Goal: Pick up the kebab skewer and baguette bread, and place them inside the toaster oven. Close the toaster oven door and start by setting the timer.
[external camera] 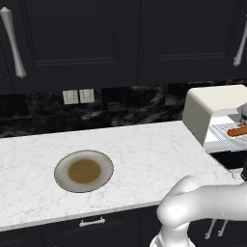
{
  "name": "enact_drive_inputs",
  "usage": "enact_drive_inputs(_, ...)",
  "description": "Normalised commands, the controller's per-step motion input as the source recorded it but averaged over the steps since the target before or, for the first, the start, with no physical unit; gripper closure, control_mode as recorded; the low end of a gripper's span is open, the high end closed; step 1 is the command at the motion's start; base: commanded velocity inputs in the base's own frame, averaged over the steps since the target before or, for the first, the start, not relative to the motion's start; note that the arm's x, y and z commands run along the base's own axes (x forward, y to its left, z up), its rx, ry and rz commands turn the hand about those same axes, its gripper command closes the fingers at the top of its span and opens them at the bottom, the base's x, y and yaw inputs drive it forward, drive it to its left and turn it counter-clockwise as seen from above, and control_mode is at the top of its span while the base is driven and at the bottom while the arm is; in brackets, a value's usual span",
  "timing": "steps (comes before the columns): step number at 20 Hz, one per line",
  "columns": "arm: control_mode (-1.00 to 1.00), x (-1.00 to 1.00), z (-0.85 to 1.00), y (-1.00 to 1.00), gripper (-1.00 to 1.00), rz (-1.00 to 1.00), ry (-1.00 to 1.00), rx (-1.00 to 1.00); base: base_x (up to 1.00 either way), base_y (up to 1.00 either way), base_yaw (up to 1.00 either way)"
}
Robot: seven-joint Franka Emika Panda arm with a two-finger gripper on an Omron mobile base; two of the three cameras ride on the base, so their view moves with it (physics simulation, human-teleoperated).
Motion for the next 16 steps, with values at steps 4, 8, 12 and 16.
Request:
enact_drive_inputs(4,-1.0,0.18,-0.19,0.0,1.0,0.0,0.0,0.0,0.0,0.0,0.0)
enact_drive_inputs(8,-1.0,0.19,-0.2,0.0,-1.0,0.0,0.0,0.0,0.0,0.0,0.0)
enact_drive_inputs(12,-1.0,0.16,-0.12,0.0,-1.0,0.0,0.0,0.0,0.0,0.0,0.0)
enact_drive_inputs(16,-1.0,0.05,-0.13,0.0,-1.0,0.0,0.0,0.0,0.0,0.0,0.0)
